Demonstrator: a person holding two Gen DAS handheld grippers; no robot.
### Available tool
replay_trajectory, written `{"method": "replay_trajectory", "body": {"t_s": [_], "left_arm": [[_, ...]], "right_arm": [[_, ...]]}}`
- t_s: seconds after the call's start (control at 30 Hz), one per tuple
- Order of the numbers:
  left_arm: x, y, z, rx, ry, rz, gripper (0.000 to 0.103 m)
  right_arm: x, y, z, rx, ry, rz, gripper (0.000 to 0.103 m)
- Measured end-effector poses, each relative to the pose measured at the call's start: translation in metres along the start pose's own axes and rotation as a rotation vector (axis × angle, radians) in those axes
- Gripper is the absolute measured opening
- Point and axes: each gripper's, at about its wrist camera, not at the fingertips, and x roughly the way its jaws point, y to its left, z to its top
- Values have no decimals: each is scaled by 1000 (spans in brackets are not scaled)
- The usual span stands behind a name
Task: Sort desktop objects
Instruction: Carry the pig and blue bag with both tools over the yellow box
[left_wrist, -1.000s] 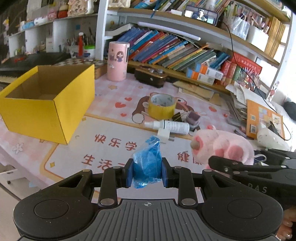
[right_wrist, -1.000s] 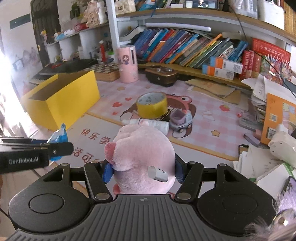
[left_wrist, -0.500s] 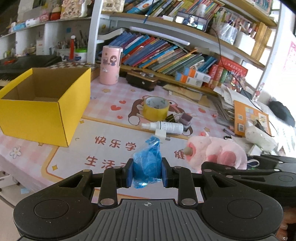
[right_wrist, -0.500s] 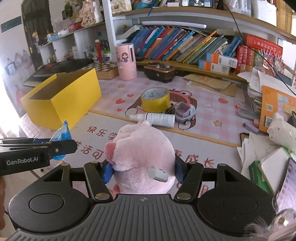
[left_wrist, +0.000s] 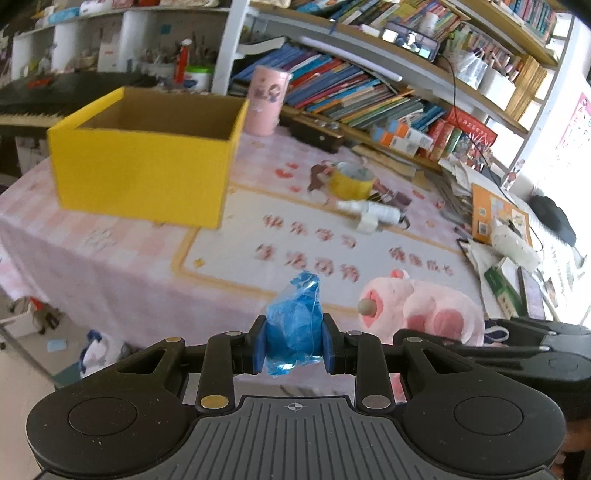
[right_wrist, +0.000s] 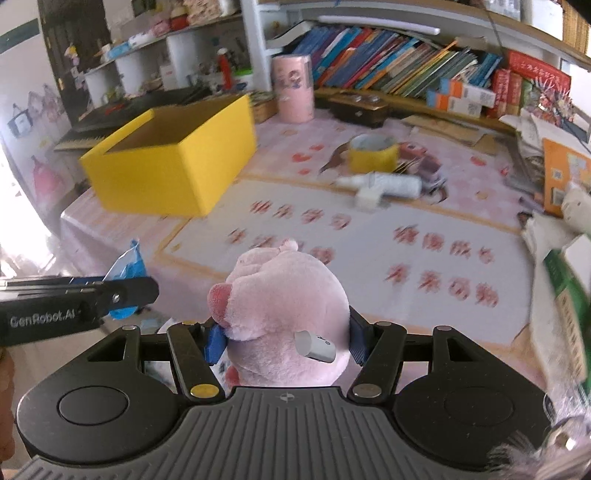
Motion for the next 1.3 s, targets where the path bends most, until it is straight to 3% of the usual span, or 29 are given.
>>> {"method": "replay_trajectory", "body": {"t_s": [0.47, 1.3], "left_arm": [[-43, 54, -29, 45, 31, -35, 27], [-99, 135, -41, -146, -113, 82, 27]], "right_arm": [[-13, 76, -43, 66, 12, -26, 59], [-2, 171, -21, -185, -18, 116, 59]]}}
